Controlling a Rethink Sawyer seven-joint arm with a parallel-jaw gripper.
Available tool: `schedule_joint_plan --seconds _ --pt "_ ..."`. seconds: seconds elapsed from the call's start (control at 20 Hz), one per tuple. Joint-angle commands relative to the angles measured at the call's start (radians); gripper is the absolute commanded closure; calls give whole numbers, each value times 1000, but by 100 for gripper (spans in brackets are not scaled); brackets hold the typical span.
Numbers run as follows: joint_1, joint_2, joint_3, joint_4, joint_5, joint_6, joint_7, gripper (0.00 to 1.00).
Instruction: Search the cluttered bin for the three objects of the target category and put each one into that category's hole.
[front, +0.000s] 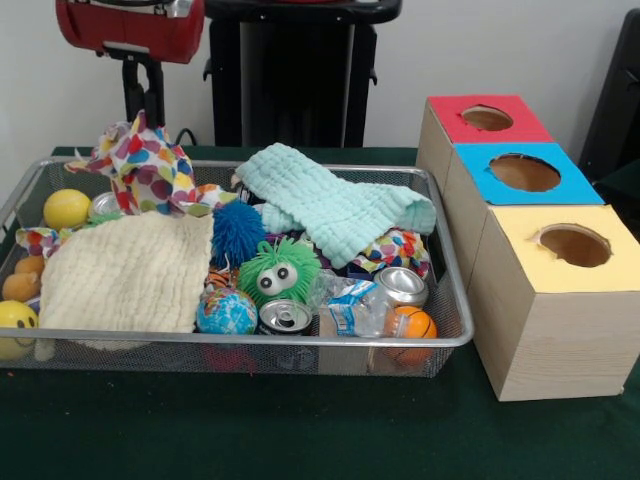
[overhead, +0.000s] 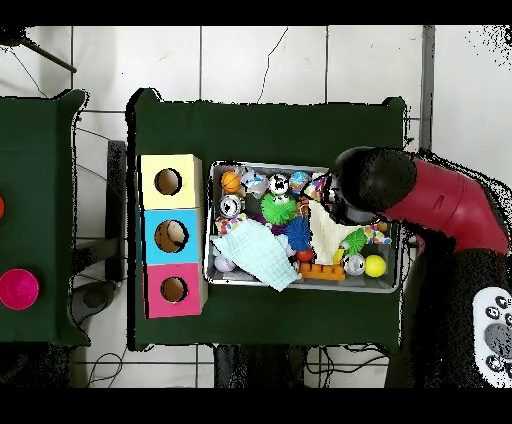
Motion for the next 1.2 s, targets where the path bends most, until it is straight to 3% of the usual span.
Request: schedule_joint_plan --seconds 0.05,1.2 --pt "31 34 -34 137 35 -71 320 100" --pt "117 7 -124 238 140 -131 327 100"
